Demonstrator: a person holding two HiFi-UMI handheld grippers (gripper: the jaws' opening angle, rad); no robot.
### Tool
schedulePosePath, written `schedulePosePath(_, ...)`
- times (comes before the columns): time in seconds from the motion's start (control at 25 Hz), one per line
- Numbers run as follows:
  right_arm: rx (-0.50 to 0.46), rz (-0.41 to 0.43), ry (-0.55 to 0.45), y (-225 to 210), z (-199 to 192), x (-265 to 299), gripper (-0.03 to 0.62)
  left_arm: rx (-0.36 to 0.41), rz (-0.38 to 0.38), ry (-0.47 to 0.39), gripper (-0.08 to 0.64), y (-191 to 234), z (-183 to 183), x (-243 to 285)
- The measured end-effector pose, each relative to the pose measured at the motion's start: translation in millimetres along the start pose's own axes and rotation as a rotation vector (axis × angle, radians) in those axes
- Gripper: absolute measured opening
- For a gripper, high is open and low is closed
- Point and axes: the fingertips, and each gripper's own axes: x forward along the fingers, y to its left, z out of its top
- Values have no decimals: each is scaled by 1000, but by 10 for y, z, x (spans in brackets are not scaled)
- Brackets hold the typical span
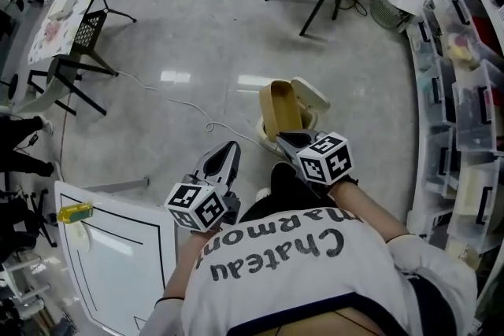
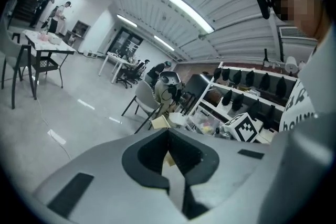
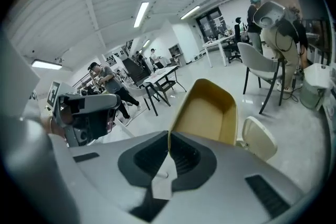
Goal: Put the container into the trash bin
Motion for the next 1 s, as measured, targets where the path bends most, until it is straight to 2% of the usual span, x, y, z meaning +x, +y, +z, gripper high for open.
schedulePosePath(0.12, -9, 45, 74, -143, -165, 171, 34, -31, 74, 33, 23, 235, -226, 115)
schedulePosePath(0.2, -30, 76, 147, -238, -350, 285, 34, -79, 138, 66, 23, 398, -415, 136)
schedulePosePath(0.32, -59, 123, 259, -398, -669, 485, 34, -141, 173, 89, 23, 506, -617, 165)
schedulePosePath(0.4, -42, 155, 326, -497, -906, 637, 34, -152, 207, 118, 23, 575, -739, 174)
schedulePosePath(0.52, 32, 188, 427, -688, -1293, 805, 34, -193, 265, 131, 23, 635, -893, 195)
schedulePosePath(0.8, 118, 157, 634, -1406, -2006, 1221, 34, -288, 374, 163, 23, 750, -1284, 274)
schedulePosePath(1.0, 129, 123, 725, -1809, -2235, 1386, 34, -338, 443, 170, 23, 763, -1445, 258)
